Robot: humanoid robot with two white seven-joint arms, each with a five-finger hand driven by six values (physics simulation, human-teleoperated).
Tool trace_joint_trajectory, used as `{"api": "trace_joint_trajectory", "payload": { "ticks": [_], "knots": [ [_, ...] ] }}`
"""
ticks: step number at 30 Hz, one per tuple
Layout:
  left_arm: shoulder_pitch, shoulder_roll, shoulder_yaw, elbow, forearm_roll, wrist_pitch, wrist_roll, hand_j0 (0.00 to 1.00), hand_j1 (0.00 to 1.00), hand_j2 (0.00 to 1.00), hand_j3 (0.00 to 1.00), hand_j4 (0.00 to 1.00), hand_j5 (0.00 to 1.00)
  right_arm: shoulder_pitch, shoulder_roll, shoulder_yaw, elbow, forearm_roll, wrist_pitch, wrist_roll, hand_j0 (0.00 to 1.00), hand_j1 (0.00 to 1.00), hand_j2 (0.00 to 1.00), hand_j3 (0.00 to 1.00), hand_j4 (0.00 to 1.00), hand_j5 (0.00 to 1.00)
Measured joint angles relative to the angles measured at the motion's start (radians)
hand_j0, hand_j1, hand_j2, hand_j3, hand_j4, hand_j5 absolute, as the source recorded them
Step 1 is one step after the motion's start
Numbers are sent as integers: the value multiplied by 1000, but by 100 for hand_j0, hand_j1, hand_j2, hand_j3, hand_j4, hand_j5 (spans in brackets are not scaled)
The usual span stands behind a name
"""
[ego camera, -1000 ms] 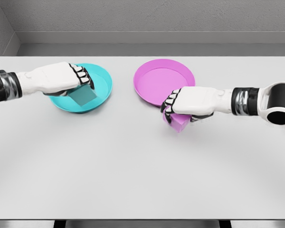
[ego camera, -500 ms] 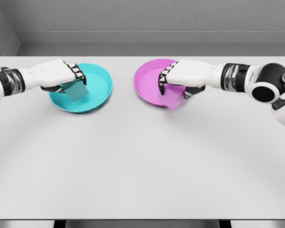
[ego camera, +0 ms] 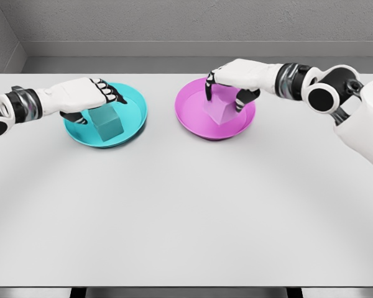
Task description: Place the blocks in the corresponding plates according to their colors
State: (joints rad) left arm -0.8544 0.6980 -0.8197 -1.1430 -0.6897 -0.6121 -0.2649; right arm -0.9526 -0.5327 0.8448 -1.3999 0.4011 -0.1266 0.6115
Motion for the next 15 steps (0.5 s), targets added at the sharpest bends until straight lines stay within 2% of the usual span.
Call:
{"api": "trace_joint_trajectory", "payload": {
  "ticks": [4, 6, 8, 14, 15],
  "knots": [
    [3, 26, 7, -4, 29, 0, 4, 100, 100, 100, 100, 100, 100, -15, 35, 1, 73, 0, 28, -3, 50, 50, 50, 50, 50, 50],
    [5, 49, 10, -8, 63, 0, 6, 100, 100, 100, 100, 100, 100, -17, 47, 1, 102, 1, 41, -5, 54, 54, 54, 54, 54, 54],
    [6, 77, 13, -10, 107, 0, 7, 100, 100, 100, 100, 100, 100, -17, 53, 1, 116, 0, 52, -6, 100, 100, 100, 100, 100, 100],
    [20, 205, 17, -66, 226, 0, 7, 100, 100, 100, 100, 100, 100, -15, 59, 1, 118, -4, 85, -8, 100, 100, 100, 100, 100, 100],
    [38, 226, 17, -80, 236, 0, 7, 100, 100, 100, 100, 100, 100, -15, 59, 1, 118, -4, 86, -8, 100, 100, 100, 100, 100, 100]
  ]
}}
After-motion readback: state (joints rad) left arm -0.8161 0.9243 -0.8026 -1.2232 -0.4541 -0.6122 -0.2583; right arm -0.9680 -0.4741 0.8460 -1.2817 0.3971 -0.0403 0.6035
